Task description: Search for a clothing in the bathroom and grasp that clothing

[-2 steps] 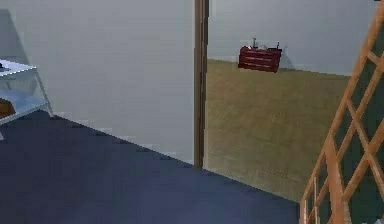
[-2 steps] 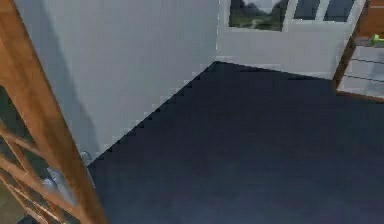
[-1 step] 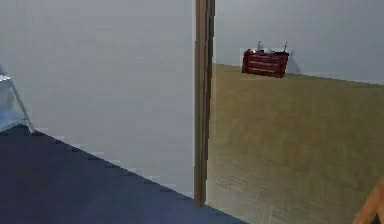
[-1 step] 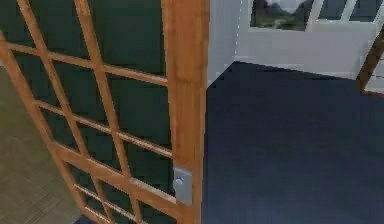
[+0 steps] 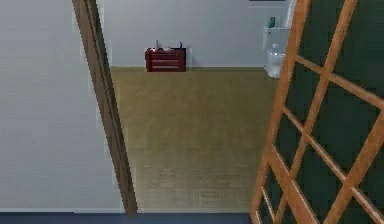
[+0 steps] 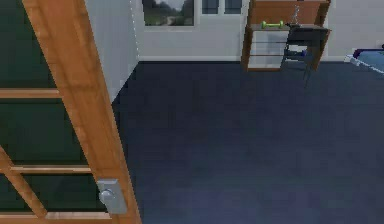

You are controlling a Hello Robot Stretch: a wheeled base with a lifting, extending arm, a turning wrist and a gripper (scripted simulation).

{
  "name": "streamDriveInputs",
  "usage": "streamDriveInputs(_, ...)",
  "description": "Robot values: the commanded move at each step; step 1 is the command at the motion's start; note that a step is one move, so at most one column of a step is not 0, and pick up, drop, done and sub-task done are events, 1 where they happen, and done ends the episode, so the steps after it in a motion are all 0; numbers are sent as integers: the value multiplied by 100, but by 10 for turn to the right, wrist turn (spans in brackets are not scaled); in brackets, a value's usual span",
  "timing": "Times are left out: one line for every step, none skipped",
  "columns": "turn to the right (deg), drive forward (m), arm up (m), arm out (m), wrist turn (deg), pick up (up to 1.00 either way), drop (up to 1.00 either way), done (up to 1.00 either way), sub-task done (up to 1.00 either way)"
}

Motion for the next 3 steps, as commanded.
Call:
streamDriveInputs(0,30,0,0,0,0,0,0,0)
streamDriveInputs(0,100,0,0,0,0,0,0,0)
streamDriveInputs(0,100,0,0,0,0,0,0,0)
